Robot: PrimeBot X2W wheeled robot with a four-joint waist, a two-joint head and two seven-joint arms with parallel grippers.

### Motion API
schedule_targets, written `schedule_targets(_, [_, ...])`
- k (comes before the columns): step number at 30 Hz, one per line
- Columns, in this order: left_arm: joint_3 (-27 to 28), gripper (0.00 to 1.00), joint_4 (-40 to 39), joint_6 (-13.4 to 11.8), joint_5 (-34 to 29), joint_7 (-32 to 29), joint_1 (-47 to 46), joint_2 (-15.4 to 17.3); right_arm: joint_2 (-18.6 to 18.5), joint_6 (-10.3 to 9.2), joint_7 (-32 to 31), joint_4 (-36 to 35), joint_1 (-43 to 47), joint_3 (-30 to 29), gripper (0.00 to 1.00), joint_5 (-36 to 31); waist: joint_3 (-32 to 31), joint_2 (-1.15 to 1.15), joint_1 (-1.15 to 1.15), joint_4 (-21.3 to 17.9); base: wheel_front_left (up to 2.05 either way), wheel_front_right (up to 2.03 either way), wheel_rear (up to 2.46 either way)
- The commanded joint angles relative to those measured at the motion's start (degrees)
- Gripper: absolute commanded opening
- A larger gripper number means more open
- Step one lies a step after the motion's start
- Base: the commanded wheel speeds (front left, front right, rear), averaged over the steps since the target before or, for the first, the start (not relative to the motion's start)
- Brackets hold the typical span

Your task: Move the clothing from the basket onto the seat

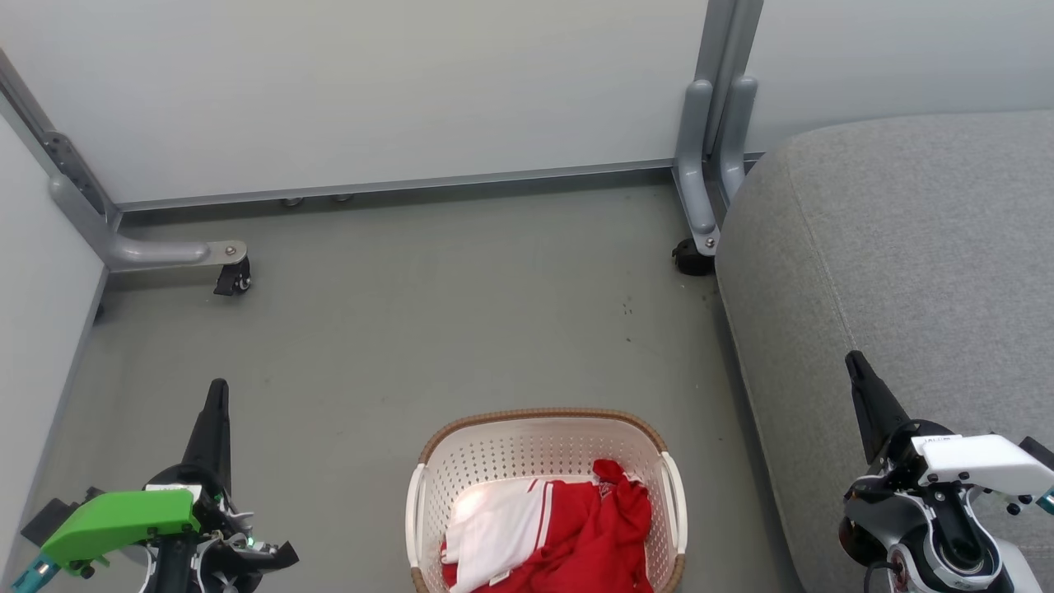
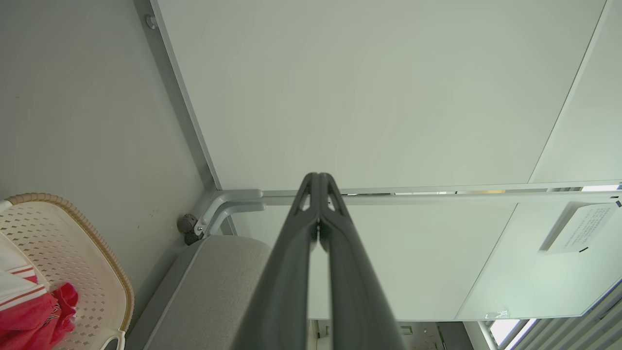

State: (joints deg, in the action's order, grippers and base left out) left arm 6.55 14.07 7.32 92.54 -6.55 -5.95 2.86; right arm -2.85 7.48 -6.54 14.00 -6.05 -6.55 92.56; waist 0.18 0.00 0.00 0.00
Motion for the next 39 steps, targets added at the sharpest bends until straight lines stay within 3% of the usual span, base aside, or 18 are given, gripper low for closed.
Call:
schedule_targets(1, [0.0, 0.00, 0.0, 0.4, -0.3, -0.1, -0.7, 0.0, -0.1, 0.02, -0.1, 0.1, -0.5, 0.0, 0.00, -0.3, 0.0, 0.00, 0.00, 0.0, 0.00, 0.00, 0.00])
schedule_targets(36, [0.0, 0.00, 0.0, 0.4, -0.3, -0.1, -0.7, 0.0, -0.1, 0.02, -0.1, 0.1, -0.5, 0.0, 0.00, -0.3, 0.0, 0.00, 0.00, 0.0, 0.00, 0.00, 0.00])
schedule_targets(37, [0.0, 1.00, 0.0, 0.0, 0.0, 0.0, 0.0, 0.0, 0.0, 0.00, 0.0, 0.0, 0.0, 0.0, 1.00, 0.0, 0.0, 0.00, 0.00, 0.0, 0.00, 0.00, 0.00])
schedule_targets(39, [-0.1, 1.00, 1.0, -0.1, 0.0, 0.1, 0.5, -0.2, 0.3, -0.01, 0.0, 0.9, 0.5, 0.0, 1.00, 0.0, 0.0, 0.00, 0.00, 0.0, 0.00, 0.00, 0.00])
